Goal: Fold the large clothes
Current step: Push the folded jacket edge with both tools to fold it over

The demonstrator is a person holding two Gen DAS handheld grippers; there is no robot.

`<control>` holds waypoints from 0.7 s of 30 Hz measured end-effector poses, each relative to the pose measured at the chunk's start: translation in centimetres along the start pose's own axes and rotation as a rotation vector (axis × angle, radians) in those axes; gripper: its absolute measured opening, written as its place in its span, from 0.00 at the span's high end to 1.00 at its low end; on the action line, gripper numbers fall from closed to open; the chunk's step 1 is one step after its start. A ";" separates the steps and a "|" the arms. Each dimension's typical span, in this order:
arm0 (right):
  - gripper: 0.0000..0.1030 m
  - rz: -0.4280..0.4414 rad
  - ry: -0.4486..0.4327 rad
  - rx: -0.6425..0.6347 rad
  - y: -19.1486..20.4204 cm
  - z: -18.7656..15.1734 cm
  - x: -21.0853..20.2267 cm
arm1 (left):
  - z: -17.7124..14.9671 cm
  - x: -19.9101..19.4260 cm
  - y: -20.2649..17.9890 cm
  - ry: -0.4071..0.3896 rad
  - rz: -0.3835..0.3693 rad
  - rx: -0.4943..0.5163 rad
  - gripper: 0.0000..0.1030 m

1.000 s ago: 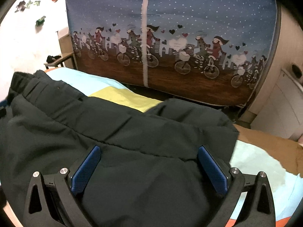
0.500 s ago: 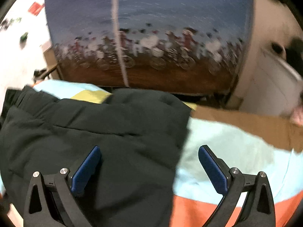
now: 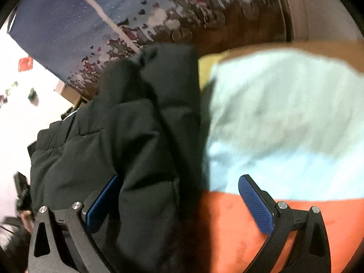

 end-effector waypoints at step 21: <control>0.00 0.240 0.059 0.028 1.2 0.6 2.4 | 0.2 1.1 0.2 0.140 -0.172 0.007 0.01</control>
Point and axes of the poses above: each gripper's, at about its wrist camera, not at the fingertips, and x roughly the way its jaws point, y to its left, z to its top, the point moved 2 cm from there along x, roughly the way its jaws point, and after that the axes turned 12 degrees about y, right-handed, at the moved point
